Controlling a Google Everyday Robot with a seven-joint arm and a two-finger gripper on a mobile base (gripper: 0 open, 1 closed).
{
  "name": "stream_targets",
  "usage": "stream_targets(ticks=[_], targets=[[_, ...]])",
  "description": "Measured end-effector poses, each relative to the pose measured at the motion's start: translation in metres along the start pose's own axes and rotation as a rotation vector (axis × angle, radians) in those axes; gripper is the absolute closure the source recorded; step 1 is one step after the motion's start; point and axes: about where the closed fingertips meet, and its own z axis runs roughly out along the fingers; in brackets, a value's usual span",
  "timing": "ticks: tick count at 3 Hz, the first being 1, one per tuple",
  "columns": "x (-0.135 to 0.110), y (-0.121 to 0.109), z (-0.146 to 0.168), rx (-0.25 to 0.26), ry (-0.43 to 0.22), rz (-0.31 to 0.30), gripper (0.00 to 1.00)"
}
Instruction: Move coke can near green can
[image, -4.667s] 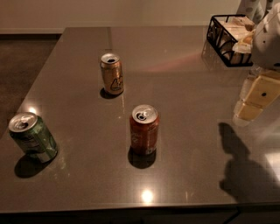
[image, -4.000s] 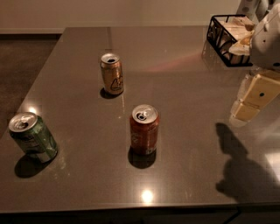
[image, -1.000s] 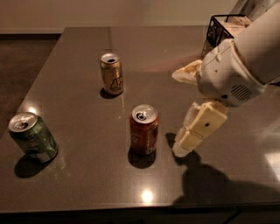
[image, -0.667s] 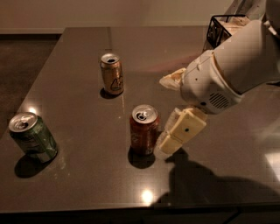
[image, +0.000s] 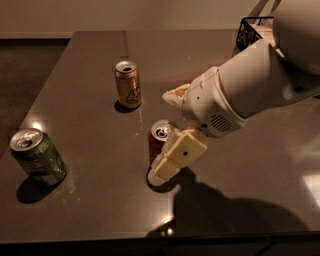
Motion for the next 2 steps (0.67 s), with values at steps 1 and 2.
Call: stream_targets(ticks=[1,2], targets=[[0.007,-0.004,0.009,0.012,-0.011,0.004,0.0],[0.019,-0.008,0.015,0.014,-0.015,0.007,0.0]])
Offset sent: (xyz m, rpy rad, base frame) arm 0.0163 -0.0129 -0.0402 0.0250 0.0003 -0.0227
